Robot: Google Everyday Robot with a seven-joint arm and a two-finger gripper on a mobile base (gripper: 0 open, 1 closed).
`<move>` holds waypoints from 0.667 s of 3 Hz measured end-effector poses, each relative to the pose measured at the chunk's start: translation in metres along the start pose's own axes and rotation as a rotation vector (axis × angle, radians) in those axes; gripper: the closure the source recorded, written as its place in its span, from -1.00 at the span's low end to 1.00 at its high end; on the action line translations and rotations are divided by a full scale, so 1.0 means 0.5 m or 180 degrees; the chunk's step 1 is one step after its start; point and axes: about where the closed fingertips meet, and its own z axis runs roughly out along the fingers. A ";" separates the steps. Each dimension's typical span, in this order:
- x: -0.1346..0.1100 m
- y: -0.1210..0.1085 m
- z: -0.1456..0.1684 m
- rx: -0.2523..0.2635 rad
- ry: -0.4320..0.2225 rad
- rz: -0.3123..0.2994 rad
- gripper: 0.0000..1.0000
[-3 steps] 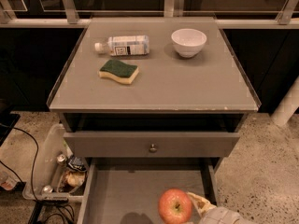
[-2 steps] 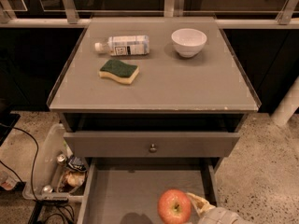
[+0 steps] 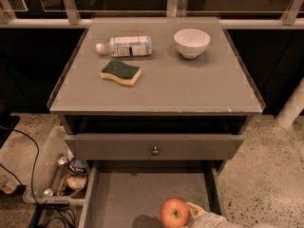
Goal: Place apple into middle drawer
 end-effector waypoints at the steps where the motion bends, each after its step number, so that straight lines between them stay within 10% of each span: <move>1: 0.058 -0.042 0.086 0.0067 0.0062 0.0064 1.00; 2: 0.096 -0.116 0.156 0.0301 0.0075 0.0112 1.00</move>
Offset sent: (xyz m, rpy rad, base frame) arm 0.1011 -0.0564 -0.1429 -0.1252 -0.0718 -0.2118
